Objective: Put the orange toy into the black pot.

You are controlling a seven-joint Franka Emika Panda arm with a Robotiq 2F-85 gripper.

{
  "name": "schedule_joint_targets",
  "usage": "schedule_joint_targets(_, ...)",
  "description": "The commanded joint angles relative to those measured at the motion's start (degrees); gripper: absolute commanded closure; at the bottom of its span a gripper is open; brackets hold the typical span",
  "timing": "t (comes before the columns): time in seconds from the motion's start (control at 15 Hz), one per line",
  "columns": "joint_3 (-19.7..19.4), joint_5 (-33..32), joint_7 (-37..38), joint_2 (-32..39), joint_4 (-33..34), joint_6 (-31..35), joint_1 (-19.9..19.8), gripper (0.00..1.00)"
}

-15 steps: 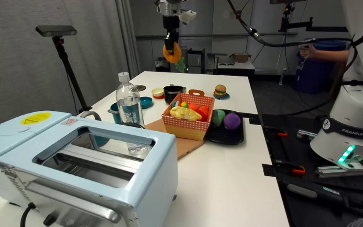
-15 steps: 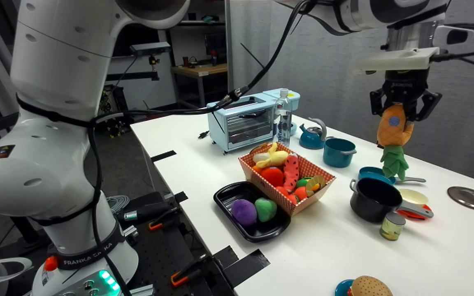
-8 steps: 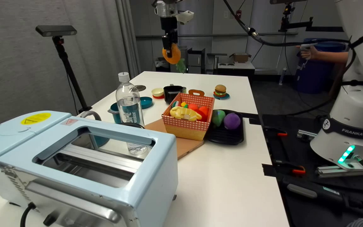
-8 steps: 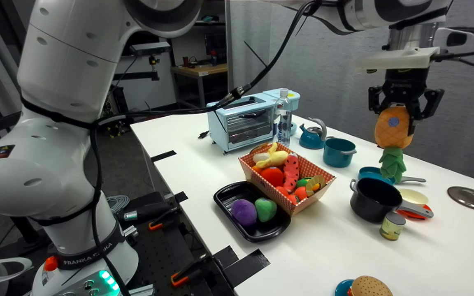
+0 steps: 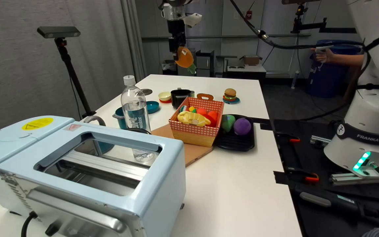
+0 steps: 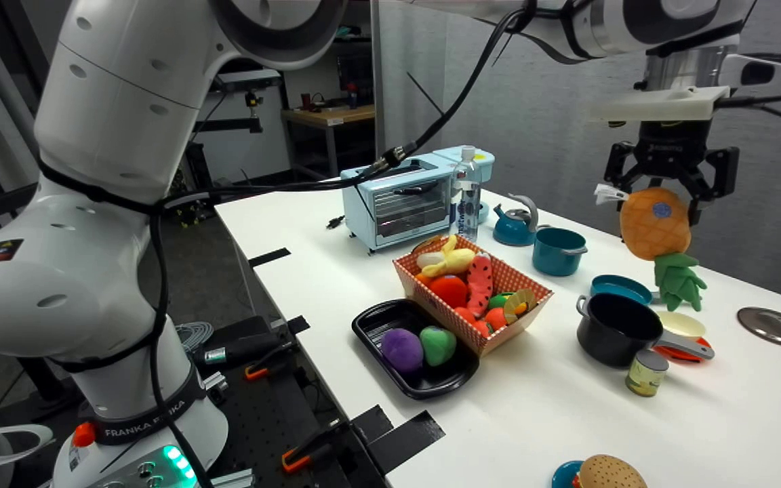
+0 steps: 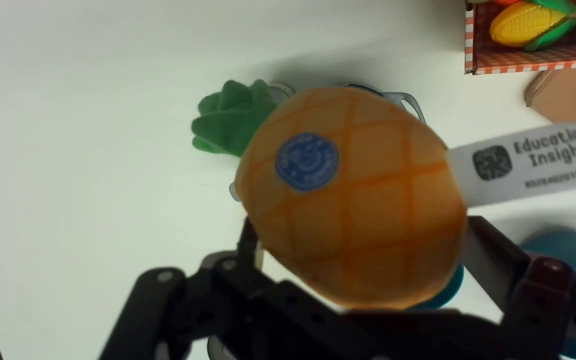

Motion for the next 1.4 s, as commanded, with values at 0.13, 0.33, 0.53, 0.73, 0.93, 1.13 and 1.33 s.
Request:
schedule_joint_targets(0.13,1.26,-0.01,0.00,1.30,3.27,-2.70,-1.53,0.00)
schedule_joint_targets(0.33,1.26,-0.09,0.11,1.36,3.62,-3.00,-1.45,0.00)
schedule_joint_targets(0.53,1.42,-0.13,-0.01,1.04,3.00,-2.44,-1.37,0.00)
schedule_joint_targets(0.73,1.52,2.47,-1.81,-1.58,-0.50,-1.50,-1.79,0.00)
schedule_joint_targets(0.93,0.74,1.28,-0.66,-0.67,-0.47,0.00,-0.86,0.00)
schedule_joint_targets(1.13,0.75,1.53,-0.82,-1.14,-0.83,0.00,-1.17,0.00)
schedule_joint_targets(1.33,1.75,1.05,-0.65,-1.02,-0.38,-0.35,-1.89,0.00)
